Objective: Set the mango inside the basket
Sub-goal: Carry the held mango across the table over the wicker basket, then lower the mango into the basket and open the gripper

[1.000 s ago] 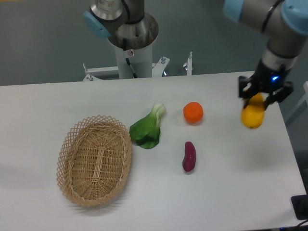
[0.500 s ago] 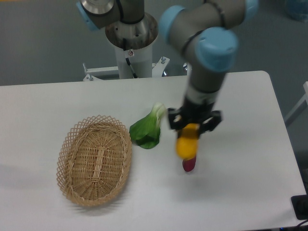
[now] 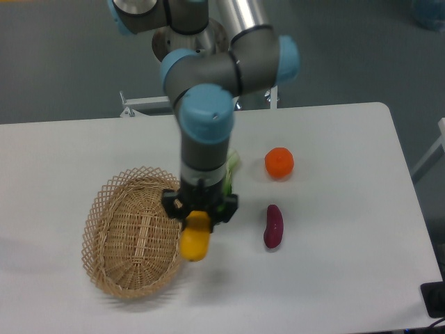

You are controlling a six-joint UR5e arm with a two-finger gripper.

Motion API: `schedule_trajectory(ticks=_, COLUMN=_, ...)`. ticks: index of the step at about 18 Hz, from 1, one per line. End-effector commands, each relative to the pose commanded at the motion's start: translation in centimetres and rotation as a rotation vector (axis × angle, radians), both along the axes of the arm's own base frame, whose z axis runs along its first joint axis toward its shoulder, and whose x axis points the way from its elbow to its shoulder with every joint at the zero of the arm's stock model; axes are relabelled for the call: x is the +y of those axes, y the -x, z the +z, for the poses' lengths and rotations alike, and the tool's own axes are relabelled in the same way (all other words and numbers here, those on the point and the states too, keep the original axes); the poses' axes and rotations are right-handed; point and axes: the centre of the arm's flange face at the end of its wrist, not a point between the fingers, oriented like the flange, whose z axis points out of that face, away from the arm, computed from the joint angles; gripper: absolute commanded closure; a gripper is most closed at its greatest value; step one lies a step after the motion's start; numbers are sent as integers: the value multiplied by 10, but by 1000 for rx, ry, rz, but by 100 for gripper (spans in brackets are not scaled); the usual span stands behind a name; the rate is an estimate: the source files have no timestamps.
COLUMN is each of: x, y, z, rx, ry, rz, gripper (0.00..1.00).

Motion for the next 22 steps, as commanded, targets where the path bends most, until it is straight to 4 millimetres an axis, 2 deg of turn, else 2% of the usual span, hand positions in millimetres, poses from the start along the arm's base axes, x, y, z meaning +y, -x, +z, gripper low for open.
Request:
schedule_trajectory(ticks=6, x=4, y=-39, z=-21, rx=-19, ry=29, rz=-47, gripper=46)
schedule_trajectory(ticks=10, x=7, y=-59, z=-50, rx=-41, ry=67, rz=-81, gripper=46)
schedule_trajectory(ticks=14, x=11, y=-71, z=-54, rx=-43, ry=69, rz=-104, gripper=46)
schedule_trajectory(ticks=15, x=11, y=-71, z=-54, rx=-43, ry=69, rz=-106, gripper=38)
schedule_trajectory(ticks=17, x=11, y=-70, z=-50, rx=-32, ry=68, rz=-111, gripper=0)
schedule_trajectory(ticks=22, x=11, y=-66, z=-40, rx=-6, ry=61, rz=-107, gripper=0)
